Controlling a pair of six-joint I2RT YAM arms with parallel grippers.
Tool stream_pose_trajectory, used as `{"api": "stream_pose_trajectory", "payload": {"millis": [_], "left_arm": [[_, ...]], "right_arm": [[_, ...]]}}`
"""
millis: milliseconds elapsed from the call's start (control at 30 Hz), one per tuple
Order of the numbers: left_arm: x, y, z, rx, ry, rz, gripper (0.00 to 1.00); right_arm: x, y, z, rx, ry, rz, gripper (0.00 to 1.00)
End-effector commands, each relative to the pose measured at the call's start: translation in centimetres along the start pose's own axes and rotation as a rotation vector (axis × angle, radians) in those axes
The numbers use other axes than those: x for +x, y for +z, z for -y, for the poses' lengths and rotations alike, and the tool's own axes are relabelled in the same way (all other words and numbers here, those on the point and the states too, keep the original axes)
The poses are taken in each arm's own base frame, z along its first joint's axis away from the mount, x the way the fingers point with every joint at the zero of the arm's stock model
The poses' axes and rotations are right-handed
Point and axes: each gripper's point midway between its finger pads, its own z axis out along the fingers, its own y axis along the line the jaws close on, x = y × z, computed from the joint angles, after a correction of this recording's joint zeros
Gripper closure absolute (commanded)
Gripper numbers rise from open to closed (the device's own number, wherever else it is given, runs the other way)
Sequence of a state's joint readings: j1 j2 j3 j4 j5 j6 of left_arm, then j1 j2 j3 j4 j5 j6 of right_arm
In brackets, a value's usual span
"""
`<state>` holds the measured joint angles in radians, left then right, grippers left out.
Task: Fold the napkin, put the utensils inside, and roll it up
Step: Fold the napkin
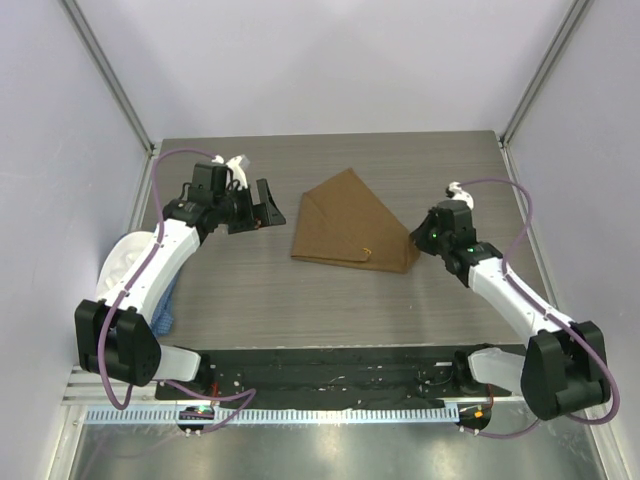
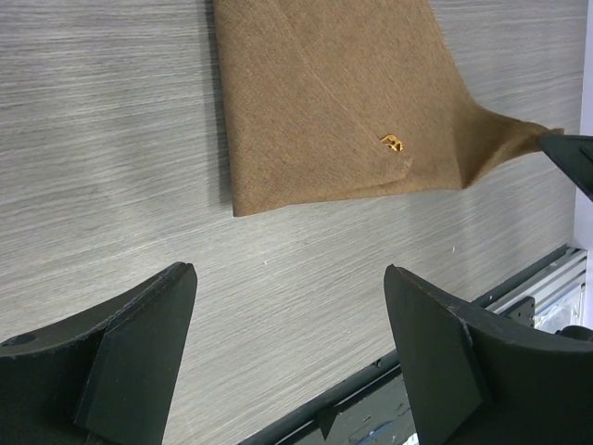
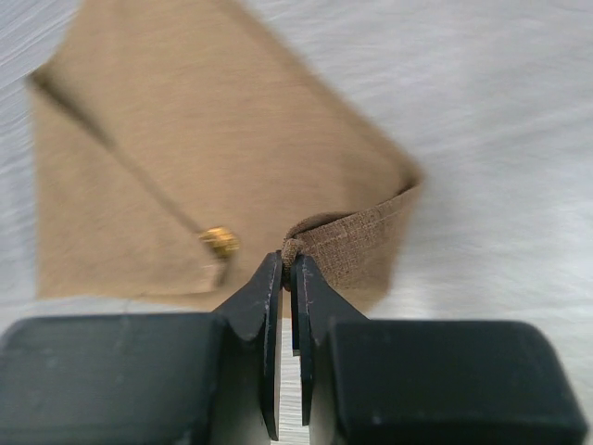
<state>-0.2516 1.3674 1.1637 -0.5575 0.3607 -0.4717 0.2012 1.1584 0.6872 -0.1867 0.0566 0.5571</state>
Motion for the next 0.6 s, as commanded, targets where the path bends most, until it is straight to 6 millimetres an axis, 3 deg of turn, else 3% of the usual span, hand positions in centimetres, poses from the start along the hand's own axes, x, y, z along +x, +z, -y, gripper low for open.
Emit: {"api": "stream_pose_trajectory", "payload": {"millis": [0,267,300,367,567], "left_arm": [[-1.0,-0.7,0.8,0.042,0.002,0.045,0.13],[-1.0,-0.7,0.6,0.038,-0.005,0.047,0.13],[-1.1,-0.7,0.5,0.036,-0.006,0.049,0.13],[-1.0,-0.7,0.4,0.035,-0.009,0.048,0.13],[-1.1,-0.8,0.2,0.034,-0.016,0.054,0.13]], "right_arm": [[-2.3,0.3,-5.8,-0.098,-0.038,0.078,0.99],[3.4,3.5,-15.2,-0.277,-0.137,-0.04,0.99],[3.0,3.5,-16.7,-0.311,-0.135,-0.029,0.99],[4.7,3.9,-18.4,-0.339,-0.157,-0.06,0.99],[6.6,3.7,-23.0,-0.434,-0.181,-0.092,0.99]]}}
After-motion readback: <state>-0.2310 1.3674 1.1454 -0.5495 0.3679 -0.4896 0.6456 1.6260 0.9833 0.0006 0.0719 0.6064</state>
